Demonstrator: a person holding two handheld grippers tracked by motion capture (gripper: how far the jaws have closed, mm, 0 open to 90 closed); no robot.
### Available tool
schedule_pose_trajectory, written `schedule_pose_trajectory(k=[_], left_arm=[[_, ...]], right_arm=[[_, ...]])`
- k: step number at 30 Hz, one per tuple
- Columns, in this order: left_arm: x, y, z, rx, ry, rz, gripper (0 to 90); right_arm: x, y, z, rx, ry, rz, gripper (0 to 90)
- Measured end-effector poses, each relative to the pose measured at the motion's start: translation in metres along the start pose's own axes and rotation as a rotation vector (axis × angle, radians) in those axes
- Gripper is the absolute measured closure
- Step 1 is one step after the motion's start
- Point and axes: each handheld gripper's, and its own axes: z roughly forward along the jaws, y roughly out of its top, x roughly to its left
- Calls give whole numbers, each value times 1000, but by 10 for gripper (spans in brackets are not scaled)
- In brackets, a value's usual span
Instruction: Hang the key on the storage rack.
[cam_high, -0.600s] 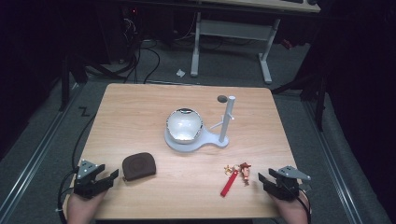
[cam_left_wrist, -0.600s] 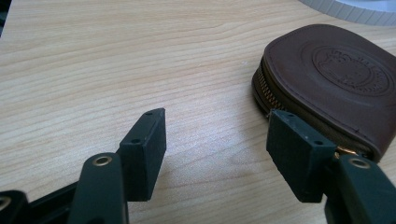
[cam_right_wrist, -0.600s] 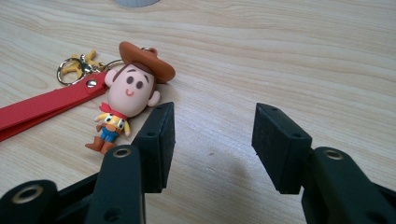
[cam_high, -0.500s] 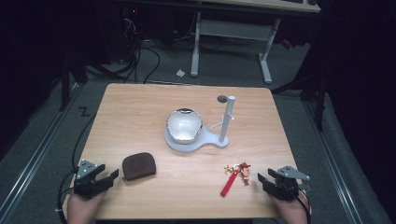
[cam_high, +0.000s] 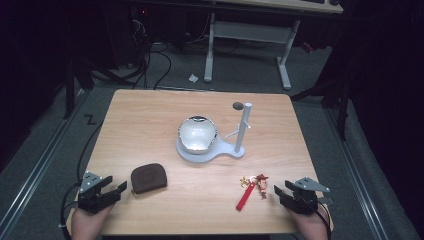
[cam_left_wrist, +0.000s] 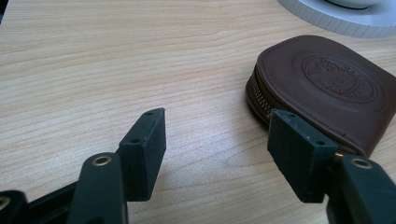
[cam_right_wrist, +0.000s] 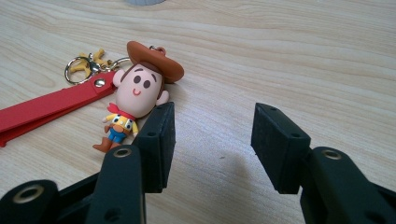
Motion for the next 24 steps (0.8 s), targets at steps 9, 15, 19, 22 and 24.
schedule_pose_trajectory(k=[9,15,19,22,24], left_arm=[[-3,1,0,-1,-12,8,378],[-2,1,-1,-6,-18,1,377],[-2,1,-1,-7,-22,-2,377],[-2,1,-1,-6,-24,-1,376],[-2,1,-1,-6,-28,-1,376]], right_arm=[[-1,0,1,1,7,1,509],[-1,1,1,7,15,15,507],[2,6,2,39,18,17,518],[2,9,3,52,24,22,526],[3,13,4,66,23,24,532]])
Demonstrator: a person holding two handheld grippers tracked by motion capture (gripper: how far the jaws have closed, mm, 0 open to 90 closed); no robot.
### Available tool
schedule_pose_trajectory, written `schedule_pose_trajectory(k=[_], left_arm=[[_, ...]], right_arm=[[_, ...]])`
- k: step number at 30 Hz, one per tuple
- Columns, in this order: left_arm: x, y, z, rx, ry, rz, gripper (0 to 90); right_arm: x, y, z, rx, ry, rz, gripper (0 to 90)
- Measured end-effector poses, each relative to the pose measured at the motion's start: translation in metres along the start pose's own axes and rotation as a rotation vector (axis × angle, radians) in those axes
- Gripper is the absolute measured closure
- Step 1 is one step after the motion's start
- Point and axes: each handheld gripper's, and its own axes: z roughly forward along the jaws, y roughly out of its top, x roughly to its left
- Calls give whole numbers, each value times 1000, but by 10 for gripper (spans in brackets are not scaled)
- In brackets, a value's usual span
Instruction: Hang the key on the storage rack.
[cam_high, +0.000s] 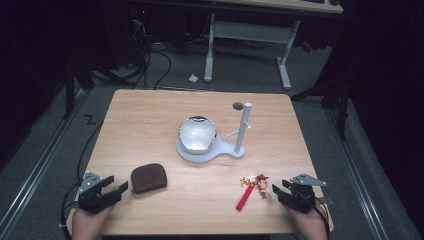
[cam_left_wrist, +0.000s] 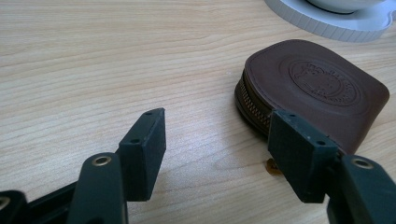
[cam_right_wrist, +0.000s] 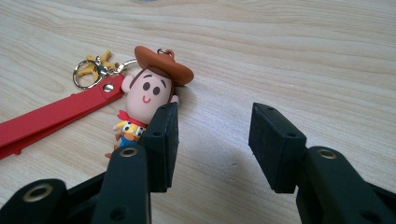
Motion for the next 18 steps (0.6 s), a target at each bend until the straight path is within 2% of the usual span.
schedule_pose_trajectory(k=[8,18], left_arm=[[0,0,0,0,-6,-2,376],[0,0,1,5,-14,-3,375]], right_arm=[[0,4,0,66,0,-24,526],[-1,12,1,152,40,-38,495]])
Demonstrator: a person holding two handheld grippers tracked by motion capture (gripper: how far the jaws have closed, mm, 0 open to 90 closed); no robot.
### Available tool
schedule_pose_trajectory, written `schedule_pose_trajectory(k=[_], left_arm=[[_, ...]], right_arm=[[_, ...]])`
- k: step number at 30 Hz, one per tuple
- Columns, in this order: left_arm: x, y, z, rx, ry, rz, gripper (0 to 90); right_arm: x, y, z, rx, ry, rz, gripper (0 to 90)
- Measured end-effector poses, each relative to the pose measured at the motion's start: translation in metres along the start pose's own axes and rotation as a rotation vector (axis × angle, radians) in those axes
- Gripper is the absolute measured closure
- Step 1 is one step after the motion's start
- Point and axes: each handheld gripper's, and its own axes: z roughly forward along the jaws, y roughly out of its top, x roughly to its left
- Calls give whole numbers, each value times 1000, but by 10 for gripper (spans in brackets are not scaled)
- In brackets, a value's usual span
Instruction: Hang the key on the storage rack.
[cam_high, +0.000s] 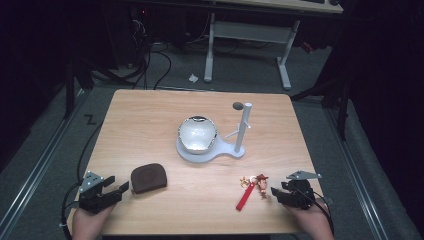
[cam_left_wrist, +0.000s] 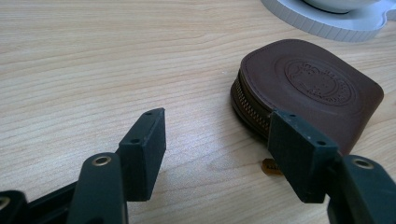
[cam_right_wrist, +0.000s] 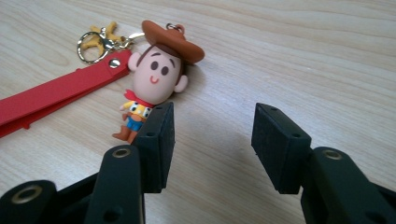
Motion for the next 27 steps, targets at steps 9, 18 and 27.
schedule_pose_trajectory(k=[9,18,27], left_arm=[[1,0,0,3,-2,-1,375],[1,0,1,10,-7,3,375],[1,0,1,11,-10,6,375]], right_arm=[[10,13,3,93,28,-55,486],[22,20,8,181,44,-114,476],[25,27,12,248,72,-124,475]])
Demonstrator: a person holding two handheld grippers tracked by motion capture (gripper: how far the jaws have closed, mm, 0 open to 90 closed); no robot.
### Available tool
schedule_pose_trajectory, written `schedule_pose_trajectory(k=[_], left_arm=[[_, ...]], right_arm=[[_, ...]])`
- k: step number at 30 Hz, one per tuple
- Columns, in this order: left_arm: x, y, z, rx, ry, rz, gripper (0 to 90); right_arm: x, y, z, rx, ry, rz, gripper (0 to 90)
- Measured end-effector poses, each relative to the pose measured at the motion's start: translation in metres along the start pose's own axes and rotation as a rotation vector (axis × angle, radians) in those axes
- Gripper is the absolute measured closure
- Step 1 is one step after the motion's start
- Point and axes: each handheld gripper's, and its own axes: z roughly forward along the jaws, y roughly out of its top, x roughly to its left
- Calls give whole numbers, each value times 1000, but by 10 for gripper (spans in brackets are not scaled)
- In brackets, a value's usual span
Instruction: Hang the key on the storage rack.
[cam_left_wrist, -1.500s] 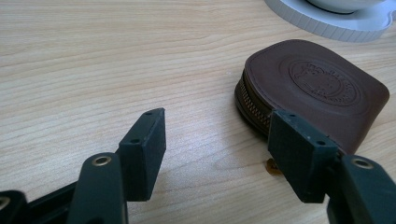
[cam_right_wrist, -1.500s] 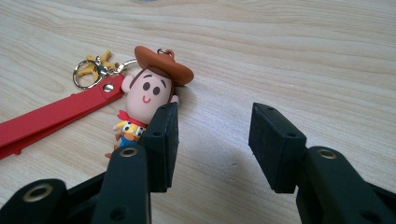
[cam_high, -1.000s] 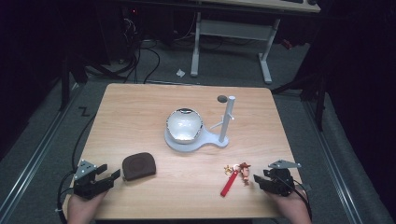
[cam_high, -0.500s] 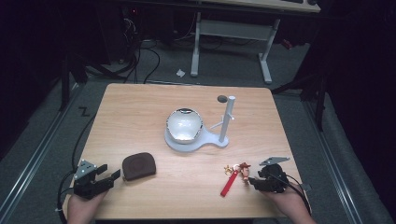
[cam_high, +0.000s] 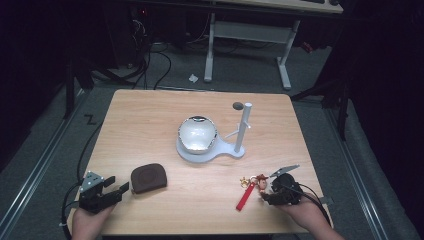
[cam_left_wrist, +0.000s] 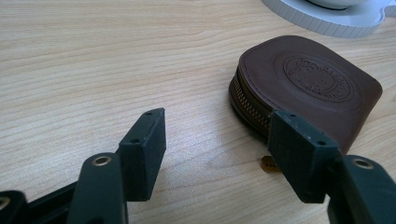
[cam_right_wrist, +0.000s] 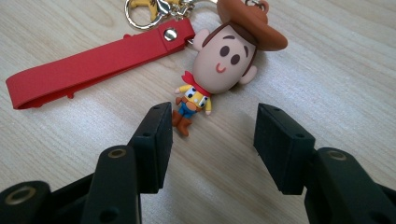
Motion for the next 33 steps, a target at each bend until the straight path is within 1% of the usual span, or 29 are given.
schedule_pose_trajectory(k=[2,3,6,10,12,13,17,18,22,23,24,28,30,32,33], left_arm=[[0,0,0,0,-1,0,375],[0,0,0,1,-1,0,375],[0,0,0,3,-3,3,375],[0,0,1,4,-4,3,375],[0,0,1,4,-5,4,375],[0,0,0,4,-5,3,375],[1,0,0,4,-5,3,375],[1,0,0,4,-5,4,375],[1,1,1,4,-5,6,375],[1,1,1,5,-6,6,375],[1,1,1,5,-6,7,375],[1,1,1,6,-6,9,375],[1,1,1,7,-7,12,375],[1,1,1,7,-7,14,375],[1,1,1,8,-8,15,375]], right_arm=[[0,1,0,12,5,0,475],[0,3,0,27,5,-6,475],[0,4,-1,37,5,-3,475],[-2,8,-4,35,20,10,479],[-3,8,-4,29,21,1,483],[-3,9,-4,32,26,18,487],[-5,14,-6,31,39,35,506],[-5,14,-6,31,39,35,506],[-7,19,-5,30,54,63,494],[-7,19,-5,30,54,63,494],[-7,20,-5,31,56,79,492],[-10,23,-3,30,50,97,492],[-12,24,-2,32,54,119,494],[-14,26,-2,32,55,128,494],[-14,27,-1,35,57,143,494]])
